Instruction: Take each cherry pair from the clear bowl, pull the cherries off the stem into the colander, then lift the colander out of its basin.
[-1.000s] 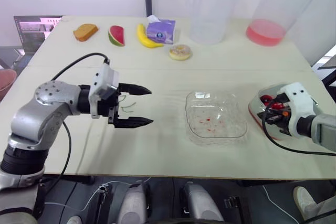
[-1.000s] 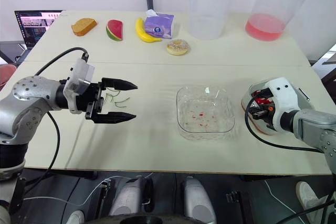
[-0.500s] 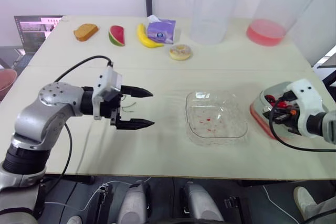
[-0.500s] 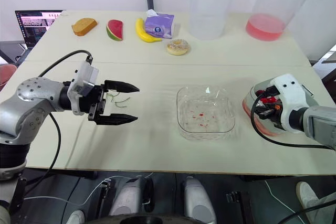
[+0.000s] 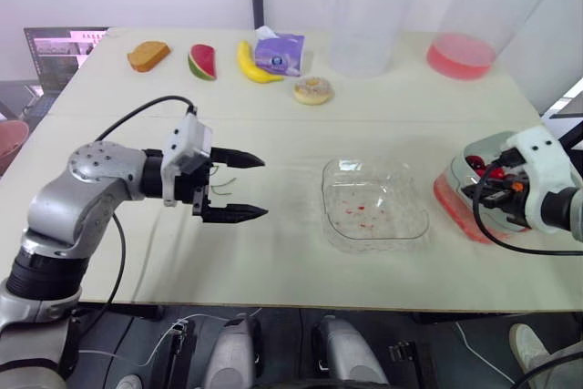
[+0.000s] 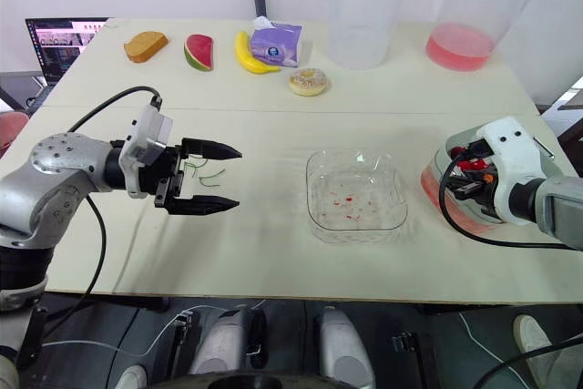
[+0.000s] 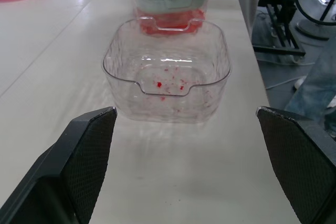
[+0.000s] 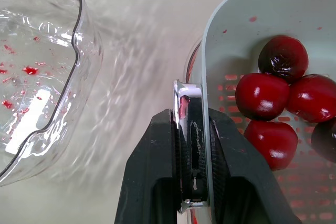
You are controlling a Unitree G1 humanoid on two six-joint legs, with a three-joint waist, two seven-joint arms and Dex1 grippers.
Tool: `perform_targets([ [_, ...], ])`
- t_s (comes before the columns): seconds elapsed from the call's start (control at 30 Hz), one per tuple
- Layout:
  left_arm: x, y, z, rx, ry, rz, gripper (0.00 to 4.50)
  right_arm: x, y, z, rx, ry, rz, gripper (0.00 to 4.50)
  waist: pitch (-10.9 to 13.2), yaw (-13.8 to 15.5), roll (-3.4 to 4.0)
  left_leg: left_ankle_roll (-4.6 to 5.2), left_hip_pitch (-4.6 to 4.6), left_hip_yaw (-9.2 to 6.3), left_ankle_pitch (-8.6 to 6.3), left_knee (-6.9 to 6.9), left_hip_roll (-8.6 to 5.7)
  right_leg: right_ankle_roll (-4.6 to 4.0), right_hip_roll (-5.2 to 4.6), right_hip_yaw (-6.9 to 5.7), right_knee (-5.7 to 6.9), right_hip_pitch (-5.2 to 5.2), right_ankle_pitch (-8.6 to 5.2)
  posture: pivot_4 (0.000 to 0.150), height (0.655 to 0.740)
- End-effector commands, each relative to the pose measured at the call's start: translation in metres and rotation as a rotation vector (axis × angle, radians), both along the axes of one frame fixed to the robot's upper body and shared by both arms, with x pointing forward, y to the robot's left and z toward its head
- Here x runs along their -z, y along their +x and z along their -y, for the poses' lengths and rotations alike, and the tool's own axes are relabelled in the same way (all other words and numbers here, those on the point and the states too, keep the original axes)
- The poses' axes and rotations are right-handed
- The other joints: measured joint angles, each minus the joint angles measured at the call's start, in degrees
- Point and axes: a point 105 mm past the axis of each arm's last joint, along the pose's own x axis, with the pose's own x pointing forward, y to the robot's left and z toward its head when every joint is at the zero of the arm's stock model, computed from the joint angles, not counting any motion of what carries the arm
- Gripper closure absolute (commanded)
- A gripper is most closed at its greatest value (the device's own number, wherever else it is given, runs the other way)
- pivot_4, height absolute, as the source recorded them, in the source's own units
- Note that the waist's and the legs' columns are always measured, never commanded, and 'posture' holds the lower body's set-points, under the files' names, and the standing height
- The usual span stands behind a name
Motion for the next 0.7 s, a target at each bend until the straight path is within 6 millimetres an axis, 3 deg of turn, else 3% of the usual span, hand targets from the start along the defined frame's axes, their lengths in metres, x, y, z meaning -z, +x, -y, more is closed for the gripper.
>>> perform_targets([
  [0.03, -0.006, -0.001, 0.002, 0.018, 0.001, 0.032, 0.00, -0.014, -0.001, 0.003, 0.016, -0.023, 0.065, 4.26, 0.0, 0.0, 0.00, 0.00, 0.00, 0.00, 0.00, 0.00, 0.00, 0.00, 0.00, 0.00, 0.00, 0.00, 0.00, 0.150, 0.7400],
  [0.13, -0.006, -0.001, 0.002, 0.018, 0.001, 0.033, 0.00, -0.022, 0.001, 0.005, 0.028, -0.025, 0.092, 4.26, 0.0, 0.0, 0.00, 0.00, 0.00, 0.00, 0.00, 0.00, 0.00, 0.00, 0.00, 0.00, 0.00, 0.00, 0.00, 0.150, 0.7400],
  [0.53, -0.007, 0.000, 0.003, 0.020, 0.000, 0.034, 0.00, -0.020, -0.001, 0.005, 0.030, -0.023, 0.086, 4.26, 0.0, 0.0, 0.00, 0.00, 0.00, 0.00, 0.00, 0.00, 0.00, 0.00, 0.00, 0.00, 0.00, 0.00, 0.00, 0.150, 0.7400],
  [0.7, -0.006, 0.001, 0.003, 0.018, 0.001, 0.030, 0.00, -0.032, 0.001, 0.001, 0.016, -0.032, 0.123, 4.26, 0.0, 0.0, 0.00, 0.00, 0.00, 0.00, 0.00, 0.00, 0.00, 0.00, 0.00, 0.00, 0.00, 0.00, 0.00, 0.150, 0.7400],
])
